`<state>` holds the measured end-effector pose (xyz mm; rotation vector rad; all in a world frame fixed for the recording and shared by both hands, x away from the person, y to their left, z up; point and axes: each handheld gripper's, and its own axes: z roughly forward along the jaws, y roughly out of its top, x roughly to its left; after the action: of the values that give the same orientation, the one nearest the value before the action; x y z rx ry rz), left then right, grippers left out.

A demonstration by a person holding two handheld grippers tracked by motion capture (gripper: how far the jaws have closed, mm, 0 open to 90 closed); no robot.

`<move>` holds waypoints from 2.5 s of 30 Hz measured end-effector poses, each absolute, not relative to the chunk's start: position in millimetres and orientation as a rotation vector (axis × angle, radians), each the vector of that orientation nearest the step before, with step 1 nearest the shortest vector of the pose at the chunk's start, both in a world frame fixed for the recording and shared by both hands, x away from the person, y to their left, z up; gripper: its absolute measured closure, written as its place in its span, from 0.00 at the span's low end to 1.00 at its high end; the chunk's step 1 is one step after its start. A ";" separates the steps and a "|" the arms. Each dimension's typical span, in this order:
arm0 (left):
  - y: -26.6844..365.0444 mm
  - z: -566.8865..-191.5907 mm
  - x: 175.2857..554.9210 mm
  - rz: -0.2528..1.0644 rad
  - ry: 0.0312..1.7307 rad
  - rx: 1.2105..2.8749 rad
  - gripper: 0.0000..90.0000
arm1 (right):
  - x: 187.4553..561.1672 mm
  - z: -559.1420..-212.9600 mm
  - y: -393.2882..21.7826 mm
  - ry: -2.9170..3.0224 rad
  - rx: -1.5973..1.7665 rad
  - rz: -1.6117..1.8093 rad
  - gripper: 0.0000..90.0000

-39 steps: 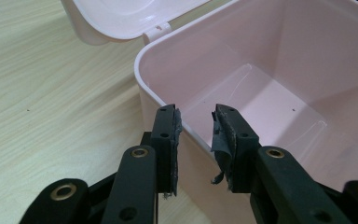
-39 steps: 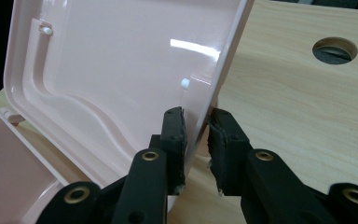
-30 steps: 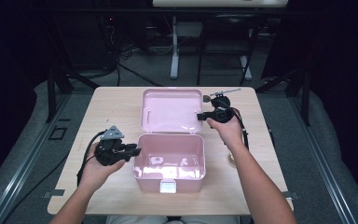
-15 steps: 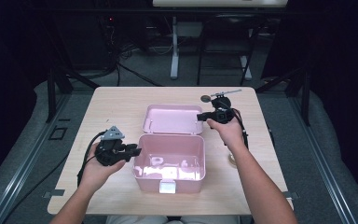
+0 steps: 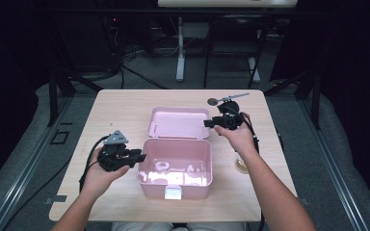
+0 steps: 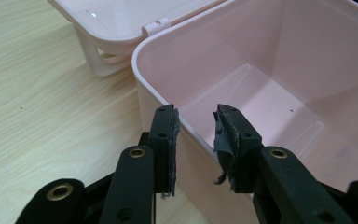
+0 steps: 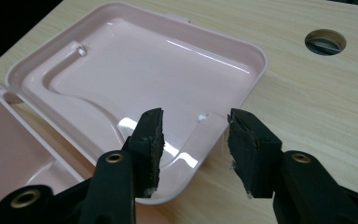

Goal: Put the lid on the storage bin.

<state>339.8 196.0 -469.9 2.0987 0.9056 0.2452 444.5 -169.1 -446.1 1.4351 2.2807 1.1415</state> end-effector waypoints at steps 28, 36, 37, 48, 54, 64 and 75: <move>203.7 -464.1 335.1 0.249 0.910 2.065 0.59 | 430.9 -454.1 -193.5 2.439 1.346 0.786 0.50; 204.1 -465.7 335.4 0.255 0.914 2.071 0.55 | 429.7 -464.8 -202.3 2.469 1.388 0.684 0.48; 204.5 -464.8 335.3 0.254 0.912 2.071 0.55 | 429.6 -465.0 -203.0 2.466 1.397 0.680 0.48; 205.8 -459.9 331.8 0.265 0.915 2.062 0.54 | 425.4 -473.8 -214.7 2.502 1.420 0.499 0.39; 207.9 -457.4 331.7 0.274 0.918 2.048 0.53 | 427.4 -480.3 -224.6 2.500 1.462 0.465 0.32; 206.2 -458.4 332.3 0.266 0.916 2.052 0.53 | 425.0 -494.7 -232.8 2.536 1.520 0.397 0.22; 207.0 -458.4 332.7 0.270 0.922 2.046 0.53 | 422.2 -510.5 -241.2 2.557 1.550 0.336 0.21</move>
<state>332.7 207.0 -458.4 2.0465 0.9215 0.2697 422.2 -241.2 -510.5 1.5497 2.5570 0.3356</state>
